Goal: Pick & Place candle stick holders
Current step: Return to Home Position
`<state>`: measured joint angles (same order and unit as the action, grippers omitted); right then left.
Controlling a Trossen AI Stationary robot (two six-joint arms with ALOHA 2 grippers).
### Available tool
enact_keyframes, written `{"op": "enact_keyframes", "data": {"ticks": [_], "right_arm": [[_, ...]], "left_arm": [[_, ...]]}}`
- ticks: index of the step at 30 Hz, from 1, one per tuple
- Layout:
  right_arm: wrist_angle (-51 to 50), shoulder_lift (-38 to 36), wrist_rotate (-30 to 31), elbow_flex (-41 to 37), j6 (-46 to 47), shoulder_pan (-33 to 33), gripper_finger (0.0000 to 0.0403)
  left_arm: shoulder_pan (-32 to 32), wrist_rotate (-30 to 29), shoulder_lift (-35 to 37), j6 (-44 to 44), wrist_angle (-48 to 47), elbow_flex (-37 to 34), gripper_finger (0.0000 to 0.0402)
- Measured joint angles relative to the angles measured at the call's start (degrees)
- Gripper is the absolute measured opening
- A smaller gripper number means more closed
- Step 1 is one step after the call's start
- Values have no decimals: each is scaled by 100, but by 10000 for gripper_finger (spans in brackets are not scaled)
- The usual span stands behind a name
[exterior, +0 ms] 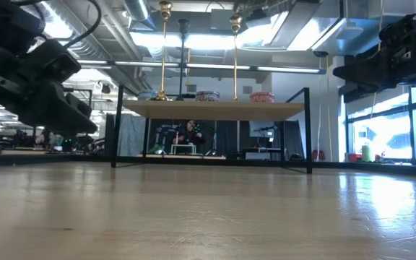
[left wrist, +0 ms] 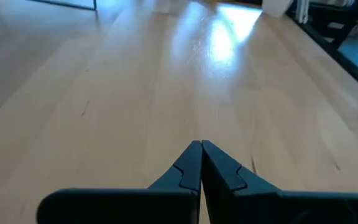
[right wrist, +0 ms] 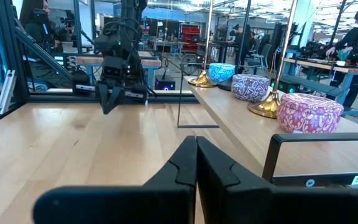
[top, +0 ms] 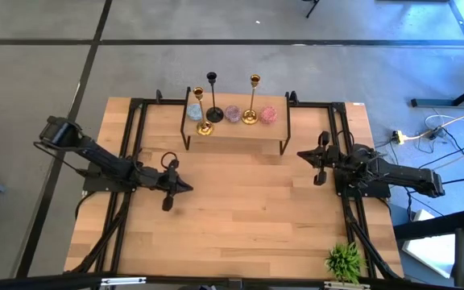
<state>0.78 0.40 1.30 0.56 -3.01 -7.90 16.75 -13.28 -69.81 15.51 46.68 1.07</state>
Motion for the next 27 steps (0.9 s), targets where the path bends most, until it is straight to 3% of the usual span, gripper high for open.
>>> {"op": "enact_keyframes", "data": {"ticks": [13, 27], "right_arm": [[0, 0, 3, 0, 0, 2, 5], [0, 0, 3, 0, 0, 2, 5]], "left_arm": [[348, -847, 1955, -514, -1654, -63, 1], [339, -1177, 3606, -849, -3066, -63, 1]]}}
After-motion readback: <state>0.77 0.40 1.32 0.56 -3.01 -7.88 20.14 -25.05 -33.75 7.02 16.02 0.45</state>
